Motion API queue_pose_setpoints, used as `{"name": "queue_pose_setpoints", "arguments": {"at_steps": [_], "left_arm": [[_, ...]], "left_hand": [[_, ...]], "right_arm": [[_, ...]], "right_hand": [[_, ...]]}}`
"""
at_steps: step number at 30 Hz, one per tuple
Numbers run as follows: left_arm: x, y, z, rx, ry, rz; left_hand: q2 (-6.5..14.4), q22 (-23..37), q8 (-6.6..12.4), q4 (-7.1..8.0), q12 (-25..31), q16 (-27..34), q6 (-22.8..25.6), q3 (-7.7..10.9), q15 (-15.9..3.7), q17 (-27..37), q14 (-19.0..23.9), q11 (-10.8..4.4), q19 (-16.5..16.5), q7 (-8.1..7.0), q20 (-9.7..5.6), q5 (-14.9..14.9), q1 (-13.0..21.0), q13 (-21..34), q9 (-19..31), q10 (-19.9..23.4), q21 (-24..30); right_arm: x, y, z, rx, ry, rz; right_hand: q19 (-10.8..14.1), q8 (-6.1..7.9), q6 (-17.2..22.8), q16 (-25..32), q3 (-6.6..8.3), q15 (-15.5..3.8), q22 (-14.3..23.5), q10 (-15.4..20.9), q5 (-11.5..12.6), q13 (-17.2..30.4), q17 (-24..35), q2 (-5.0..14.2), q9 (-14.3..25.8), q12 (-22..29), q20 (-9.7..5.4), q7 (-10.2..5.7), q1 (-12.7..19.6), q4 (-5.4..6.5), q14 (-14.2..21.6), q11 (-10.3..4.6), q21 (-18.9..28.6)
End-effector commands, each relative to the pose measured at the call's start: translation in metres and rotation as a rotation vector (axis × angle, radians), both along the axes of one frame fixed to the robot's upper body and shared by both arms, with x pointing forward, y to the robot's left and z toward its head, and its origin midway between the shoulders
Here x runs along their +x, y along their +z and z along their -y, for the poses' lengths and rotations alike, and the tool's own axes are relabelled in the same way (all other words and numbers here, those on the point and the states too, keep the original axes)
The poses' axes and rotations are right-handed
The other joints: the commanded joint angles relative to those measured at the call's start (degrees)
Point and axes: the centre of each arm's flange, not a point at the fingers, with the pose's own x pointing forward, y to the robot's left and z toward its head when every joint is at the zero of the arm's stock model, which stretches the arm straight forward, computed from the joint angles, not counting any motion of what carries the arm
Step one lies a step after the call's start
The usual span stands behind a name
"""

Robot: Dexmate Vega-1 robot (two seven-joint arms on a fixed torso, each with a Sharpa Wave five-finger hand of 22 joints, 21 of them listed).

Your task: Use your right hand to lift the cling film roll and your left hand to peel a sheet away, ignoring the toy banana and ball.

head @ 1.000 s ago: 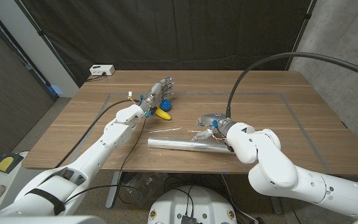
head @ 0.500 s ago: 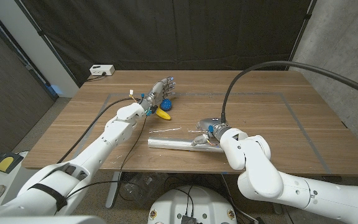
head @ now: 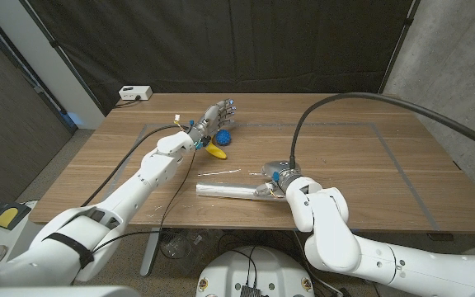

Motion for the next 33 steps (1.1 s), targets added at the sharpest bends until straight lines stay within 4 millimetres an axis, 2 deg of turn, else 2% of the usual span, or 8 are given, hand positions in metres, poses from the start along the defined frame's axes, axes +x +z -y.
{"name": "queue_pose_setpoints", "arguments": {"at_steps": [1, 7, 15, 24, 26, 29, 32, 33], "left_arm": [[0.004, 0.005, 0.000, -0.005, -0.005, 0.003], [0.005, 0.008, 0.000, -0.008, -0.011, 0.011], [0.004, 0.020, 0.005, -0.010, -0.033, 0.036], [0.006, 0.024, 0.008, -0.018, -0.044, 0.038], [0.006, 0.024, 0.008, -0.017, -0.044, 0.038], [0.007, 0.023, 0.008, -0.019, -0.044, 0.035], [0.007, 0.022, 0.008, -0.020, -0.043, 0.034], [0.007, 0.022, 0.008, -0.022, -0.043, 0.034]], "left_hand": [[0.0, 0.2, -0.20, 0.07, -0.1, -0.2, 0.3, -0.24, 0.19, 0.2, 0.5, 0.00, 0.0, -0.20, 0.30, 0.2, -0.2, 0.1, 0.3, 0.3, -0.2], [0.0, 0.2, -0.21, 0.06, -0.2, -0.2, 0.3, -0.28, 0.31, 0.2, 0.5, -0.08, 0.0, -0.15, 0.38, 0.2, -0.2, 0.1, 0.3, 0.3, -0.2], [0.0, 0.2, -0.17, 0.05, -0.2, -0.2, 0.4, -0.34, 0.19, 0.1, 0.6, 0.08, 0.0, -0.15, 0.40, 0.2, -0.3, 0.1, 0.3, 0.4, -0.3], [0.0, 0.2, -0.09, 0.03, -0.1, -0.2, 0.7, -0.43, 0.14, 0.1, 0.8, 0.20, 0.1, -0.23, 0.46, 0.2, -0.3, 0.1, 0.2, 0.7, -0.5], [0.0, 0.2, -0.09, 0.02, -0.1, -0.2, 0.7, -0.45, 0.18, 0.1, 0.8, 0.21, 0.2, -0.19, 0.48, 0.2, -0.3, 0.1, 0.2, 0.8, -0.5], [0.0, 0.2, -0.10, 0.02, -0.2, -0.2, 0.7, -0.47, 0.20, 0.1, 0.8, 0.06, 0.2, -0.19, 0.59, 0.2, -0.3, 0.1, 0.2, 0.7, -0.5], [0.0, 0.2, -0.11, 0.03, -0.2, -0.2, 0.7, -0.50, 0.16, 0.1, 0.8, 0.08, 0.2, -0.20, 0.61, 0.3, -0.3, 0.1, 0.2, 0.7, -0.6], [0.0, 0.2, -0.11, 0.03, -0.2, -0.2, 0.7, -0.51, 0.14, 0.1, 0.8, 0.10, 0.2, -0.23, 0.59, 0.3, -0.3, 0.1, 0.2, 0.7, -0.6]], "right_arm": [[0.006, -0.013, -0.002, -0.007, -0.043, -0.020], [0.006, -0.017, -0.001, 0.009, -0.046, -0.028], [0.007, -0.022, -0.004, -0.005, -0.070, -0.012], [0.013, -0.033, -0.006, -0.026, -0.105, -0.034], [0.013, -0.034, -0.007, -0.040, -0.110, -0.023], [0.014, -0.036, -0.010, -0.058, -0.118, -0.003], [0.014, -0.038, -0.012, -0.077, -0.123, 0.020], [0.015, -0.039, -0.013, -0.090, -0.127, 0.028]], "right_hand": [[0.3, 0.30, 0.7, 0.1, 0.40, -5.58, 0.1, 0.5, 0.4, 0.2, 0.1, 0.29, 0.2, 0.3, -0.57, -0.01, 1.2, -0.02, 0.3, -0.03, -0.1], [-0.2, 0.38, 1.0, 0.0, 0.78, -5.88, 0.1, 0.8, 0.6, 0.3, 0.0, 0.25, 0.2, 0.4, -0.98, -0.41, 2.6, -0.52, 0.4, -0.53, -0.3], [-0.5, 0.56, 1.7, -0.1, 1.73, -6.47, 0.2, 1.8, 1.0, 0.5, -0.1, 0.29, 0.2, 0.8, -2.51, -1.05, 5.8, -1.13, 1.0, -0.82, -0.6], [0.8, 0.90, 3.0, 0.5, 3.78, -7.70, 0.4, 3.5, 1.2, 0.9, 0.3, 1.48, 0.2, 1.4, -4.04, -1.85, 11.0, -1.31, 3.1, -2.10, -0.1], [1.2, 1.34, 4.2, 0.8, 4.47, -8.12, 0.5, 4.5, 1.1, 1.1, 0.5, 1.85, 0.2, 1.8, -4.60, -2.49, 12.7, -1.24, 4.0, -2.34, 0.2], [3.4, 1.69, 5.4, 1.9, 5.26, -9.30, 0.8, 7.3, 0.8, 1.4, 1.1, 2.30, 0.2, 3.0, -6.37, -3.03, 14.5, -0.93, 7.1, -3.74, 1.4], [5.4, 3.05, 9.2, 3.8, 5.55, -10.78, 1.3, 11.2, 0.5, 2.1, 2.5, 3.03, 0.2, 5.0, -8.29, -4.47, 17.0, -0.82, 11.9, -5.26, 3.0], [7.1, 4.40, 13.2, 5.6, 4.86, -10.97, 2.4, 13.9, 0.1, 2.8, 4.4, 3.57, 0.2, 6.6, -9.31, -5.32, 20.0, -0.95, 14.8, -5.81, 5.1]]}}
